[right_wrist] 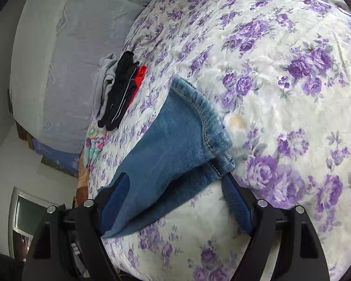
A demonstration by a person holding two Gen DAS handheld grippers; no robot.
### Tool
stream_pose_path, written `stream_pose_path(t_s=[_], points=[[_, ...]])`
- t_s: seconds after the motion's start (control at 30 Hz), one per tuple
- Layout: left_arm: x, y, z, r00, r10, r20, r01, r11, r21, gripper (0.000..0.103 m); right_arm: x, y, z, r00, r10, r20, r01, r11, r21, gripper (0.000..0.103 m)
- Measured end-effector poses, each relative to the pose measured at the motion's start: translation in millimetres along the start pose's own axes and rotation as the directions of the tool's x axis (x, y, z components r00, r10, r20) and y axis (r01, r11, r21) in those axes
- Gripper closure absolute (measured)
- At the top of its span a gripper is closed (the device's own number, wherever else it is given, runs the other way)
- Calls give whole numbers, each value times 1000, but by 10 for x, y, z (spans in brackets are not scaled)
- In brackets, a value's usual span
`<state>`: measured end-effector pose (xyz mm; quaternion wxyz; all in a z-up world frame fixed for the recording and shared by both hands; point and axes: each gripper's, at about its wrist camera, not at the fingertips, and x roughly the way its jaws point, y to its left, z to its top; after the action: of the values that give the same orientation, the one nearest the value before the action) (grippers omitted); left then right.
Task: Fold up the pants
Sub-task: 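Lay the cuffs onto the waistband end and open the right gripper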
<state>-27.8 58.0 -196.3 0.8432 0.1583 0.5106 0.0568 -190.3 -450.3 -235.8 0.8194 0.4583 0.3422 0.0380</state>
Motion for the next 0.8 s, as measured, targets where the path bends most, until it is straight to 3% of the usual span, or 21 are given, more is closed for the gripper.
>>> stream_pose_path(t_s=[0.07,0.17,0.3,0.4,0.5,0.53,0.63,0.8], points=[[59,111,-1,999,-33,-14,33,999,-41,4,17,24,31,1000,17,25,-18,999,42,17],[107,180,-9,999,-52,-14,51,997,-57,4,-100,-11,-30,987,149,60,-156,977,142,17],[116,106,-6,1000,-29,5,29,1000,6,4,-96,-16,-228,996,84,13,-85,984,158,19],[129,105,30,999,-34,2,33,999,21,4,26,64,-201,997,76,15,-77,984,158,18],[153,112,55,999,-38,0,38,999,31,4,108,30,-31,994,60,87,-73,984,161,20],[151,110,56,999,-37,1,37,999,34,4,114,-8,17,991,83,106,-102,976,191,27],[145,119,34,999,-39,5,39,999,31,4,90,-177,82,979,155,135,-185,951,248,78],[141,151,9,999,-52,8,52,999,15,4,174,-338,43,987,114,117,-144,947,286,81]])
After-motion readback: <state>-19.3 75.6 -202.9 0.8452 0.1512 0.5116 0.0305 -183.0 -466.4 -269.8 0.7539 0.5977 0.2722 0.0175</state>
